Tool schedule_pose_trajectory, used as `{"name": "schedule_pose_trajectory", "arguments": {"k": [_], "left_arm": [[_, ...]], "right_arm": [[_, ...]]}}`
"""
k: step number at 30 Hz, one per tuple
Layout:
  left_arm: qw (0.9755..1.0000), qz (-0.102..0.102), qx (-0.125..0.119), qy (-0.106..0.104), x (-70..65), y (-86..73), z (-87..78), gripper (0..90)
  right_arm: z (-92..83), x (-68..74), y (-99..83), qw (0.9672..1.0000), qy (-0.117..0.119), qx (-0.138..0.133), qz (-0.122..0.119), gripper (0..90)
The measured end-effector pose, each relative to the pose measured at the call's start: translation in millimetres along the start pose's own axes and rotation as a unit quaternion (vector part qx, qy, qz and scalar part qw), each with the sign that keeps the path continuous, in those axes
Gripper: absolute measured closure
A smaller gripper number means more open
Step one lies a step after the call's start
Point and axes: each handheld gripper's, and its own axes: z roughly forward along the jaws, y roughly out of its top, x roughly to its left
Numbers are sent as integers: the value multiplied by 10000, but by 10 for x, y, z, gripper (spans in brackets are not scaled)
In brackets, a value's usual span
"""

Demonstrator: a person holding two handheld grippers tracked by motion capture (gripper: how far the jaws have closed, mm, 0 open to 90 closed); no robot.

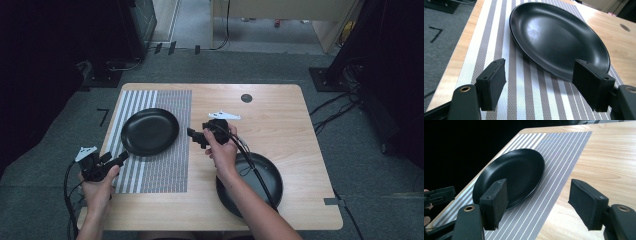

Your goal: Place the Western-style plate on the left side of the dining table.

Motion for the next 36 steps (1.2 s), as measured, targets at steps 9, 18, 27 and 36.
{"name": "schedule_pose_trajectory", "arguments": {"k": [9, 18, 27, 36], "left_arm": [[9988, 399, 75, 290, -96, -245, -163, 230], [9960, 690, 193, 530, -94, -427, -306, 228], [9925, 887, 429, 723, -80, -534, -267, 220], [9897, 1037, 621, 768, -113, -591, -182, 206]], "right_arm": [[-231, -13, -74, 10000, 96, -5, -16, 303], [-477, -114, -172, 10000, 5, -19, -41, 299], [-702, -220, -228, 9999, -53, -114, 13, 298], [-921, -294, -305, 9999, -95, -143, -6, 295]]}}
